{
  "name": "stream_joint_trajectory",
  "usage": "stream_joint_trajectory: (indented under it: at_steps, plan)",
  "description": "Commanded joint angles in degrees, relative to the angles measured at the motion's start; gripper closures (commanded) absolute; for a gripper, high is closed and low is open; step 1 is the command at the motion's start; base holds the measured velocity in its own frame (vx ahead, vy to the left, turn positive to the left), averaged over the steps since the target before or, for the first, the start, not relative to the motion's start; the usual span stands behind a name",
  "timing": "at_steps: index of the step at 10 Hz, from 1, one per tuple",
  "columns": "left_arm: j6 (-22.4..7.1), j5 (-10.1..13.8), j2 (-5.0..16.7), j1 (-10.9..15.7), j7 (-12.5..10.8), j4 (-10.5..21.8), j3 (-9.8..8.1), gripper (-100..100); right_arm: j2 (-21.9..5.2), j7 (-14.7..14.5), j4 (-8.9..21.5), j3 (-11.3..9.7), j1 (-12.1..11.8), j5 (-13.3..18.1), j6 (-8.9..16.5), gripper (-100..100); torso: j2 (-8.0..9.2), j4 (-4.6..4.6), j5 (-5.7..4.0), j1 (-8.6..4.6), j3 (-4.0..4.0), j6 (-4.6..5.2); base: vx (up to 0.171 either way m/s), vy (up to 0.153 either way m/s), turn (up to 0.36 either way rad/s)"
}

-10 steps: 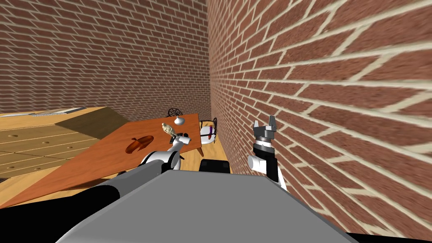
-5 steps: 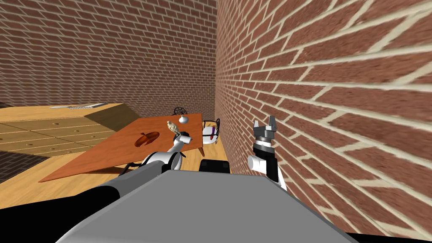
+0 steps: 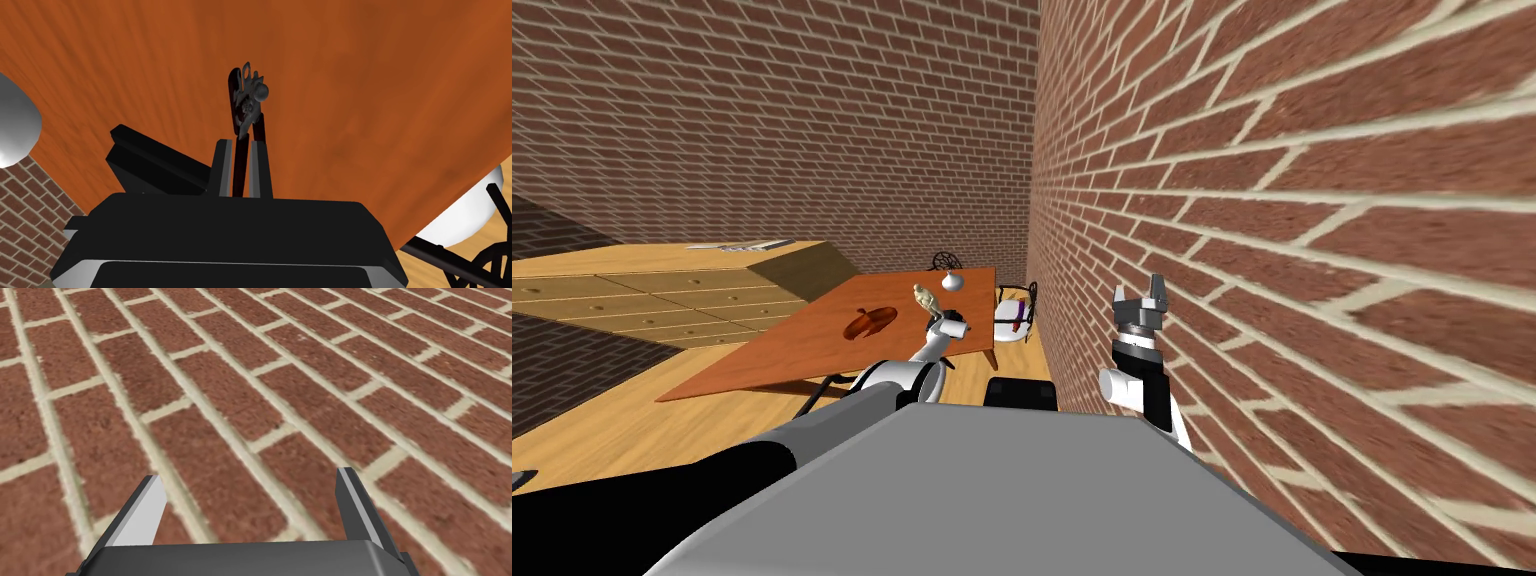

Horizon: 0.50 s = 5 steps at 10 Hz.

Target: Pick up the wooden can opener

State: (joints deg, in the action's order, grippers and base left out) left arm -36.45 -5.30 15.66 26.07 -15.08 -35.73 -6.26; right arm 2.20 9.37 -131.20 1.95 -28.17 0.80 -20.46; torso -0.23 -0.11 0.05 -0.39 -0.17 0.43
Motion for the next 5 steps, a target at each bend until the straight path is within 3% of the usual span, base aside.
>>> stream_joint_trajectory:
  at_steps: [1, 3, 4, 5]
  plan:
    - [-0.9, 1.3, -0.3, -0.4, 2.2, -1.9, 0.88, 100, 0.0, 0.0, 0.0, 0.0, 0.0, 0.0, 0.0, 0, 0.00, 0.00, 0.00, 0.00, 0.00, 0.00, 0.040, -0.061, 0.245]
    - [-2.0, 2.9, -0.7, -0.9, 5.0, -4.2, 1.97, 100, 0.0, 0.0, 0.0, 0.0, 0.0, 0.0, 0.0, 0, -0.10, 0.00, -0.02, -0.10, -0.05, 0.02, 0.055, -0.064, 0.272]
    - [-1.6, 2.3, -0.6, -0.8, 3.9, -3.6, 1.64, 100, 0.0, 0.0, 0.0, 0.0, 0.0, 0.0, 0.0, 0, -0.09, -0.01, -0.02, -0.11, -0.05, 0.02, 0.020, -0.034, 0.054]
    - [-1.8, 2.5, -0.6, -0.9, 4.2, -3.8, 1.67, 0, 0.0, 0.0, 0.0, 0.0, 0.0, 0.0, 0.0, 0, -0.03, 0.00, 0.00, -0.01, -0.02, 0.09, 0.003, -0.006, -0.008]
